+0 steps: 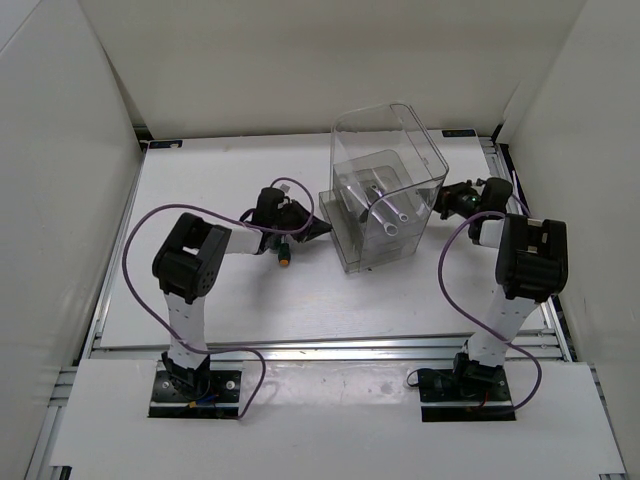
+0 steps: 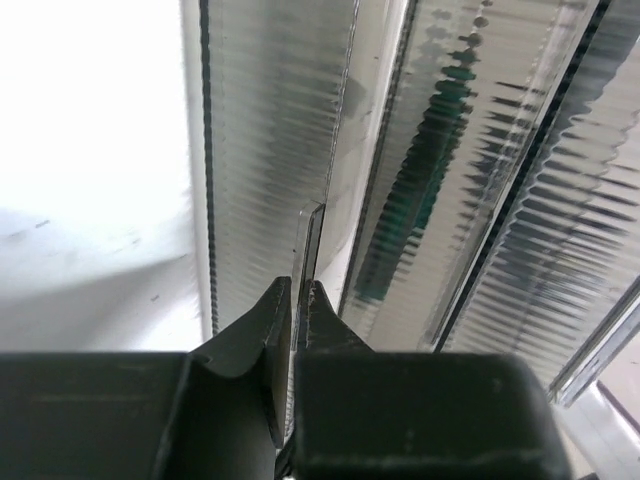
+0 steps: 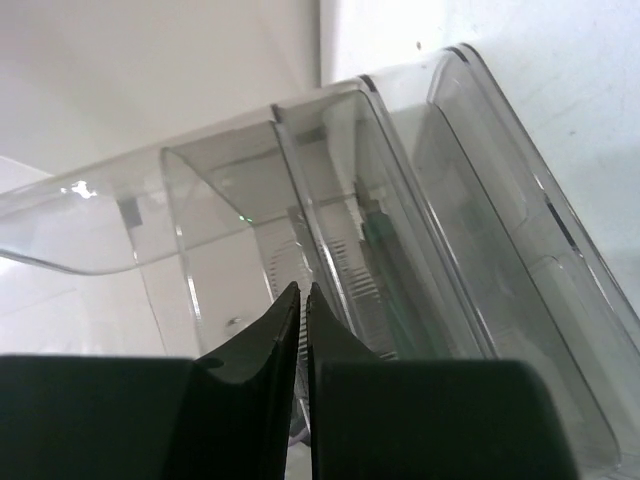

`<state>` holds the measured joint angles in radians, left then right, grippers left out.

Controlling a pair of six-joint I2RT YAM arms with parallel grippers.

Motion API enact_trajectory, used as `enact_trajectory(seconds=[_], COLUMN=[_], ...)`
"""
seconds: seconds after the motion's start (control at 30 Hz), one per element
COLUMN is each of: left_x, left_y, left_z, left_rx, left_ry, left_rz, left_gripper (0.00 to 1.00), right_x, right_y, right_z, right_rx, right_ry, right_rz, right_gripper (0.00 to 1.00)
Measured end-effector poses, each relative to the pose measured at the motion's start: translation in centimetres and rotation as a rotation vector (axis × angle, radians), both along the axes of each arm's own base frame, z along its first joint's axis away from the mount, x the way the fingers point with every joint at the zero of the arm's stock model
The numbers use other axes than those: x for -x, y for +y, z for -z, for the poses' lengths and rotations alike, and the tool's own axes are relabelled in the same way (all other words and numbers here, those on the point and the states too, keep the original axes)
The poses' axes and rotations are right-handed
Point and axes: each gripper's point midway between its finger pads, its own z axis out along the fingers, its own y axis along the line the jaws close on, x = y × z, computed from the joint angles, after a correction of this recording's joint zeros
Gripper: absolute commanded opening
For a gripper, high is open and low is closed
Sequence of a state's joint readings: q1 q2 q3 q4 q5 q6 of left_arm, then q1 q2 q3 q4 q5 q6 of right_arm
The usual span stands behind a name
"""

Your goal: Sort the tools into containers

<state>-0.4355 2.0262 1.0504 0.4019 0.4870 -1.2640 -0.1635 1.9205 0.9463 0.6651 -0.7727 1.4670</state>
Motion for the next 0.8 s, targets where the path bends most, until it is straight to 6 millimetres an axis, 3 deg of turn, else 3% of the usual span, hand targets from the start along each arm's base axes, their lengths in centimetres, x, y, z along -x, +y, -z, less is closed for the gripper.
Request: enact_trajectory(seconds=[0.23, 0.47, 0.67, 0.7, 0.8], left_x=[1.1, 2.3, 2.8, 2.8, 2.9], left_y=[2.8, 6.0, 7.1, 7.2, 7.5], left_z=[0.1, 0.4, 0.6, 0.6, 0.7], left_rx=[-0.055, -0.094, -0.106, -0.107, -0.109], left_ry=[0.009, 0.024, 0.033, 0.034, 0.043], left_rz=[-0.021, -0.046, -0.039, -0.037, -0.029], left_gripper=[0.1, 0.1, 0.1, 0.12, 0.31], right_x=[-0.4, 1.0, 1.6, 1.7, 1.9], right_y=[-0.5, -0.3, -0.3, -0.2, -0.2], right_z=[-0.9, -0.8, -0.8, -0.9, -1.3], right_rx=[-0.011, -0.021, -0.022, -0.022, -0.02], right_ry=[-0.029, -0.023, -0.016, -0.019, -0.03], right_rz=[0.025, 0.033, 0.037, 0.037, 0.036], right_gripper=[0.09, 0.09, 0.09, 0.09, 0.09])
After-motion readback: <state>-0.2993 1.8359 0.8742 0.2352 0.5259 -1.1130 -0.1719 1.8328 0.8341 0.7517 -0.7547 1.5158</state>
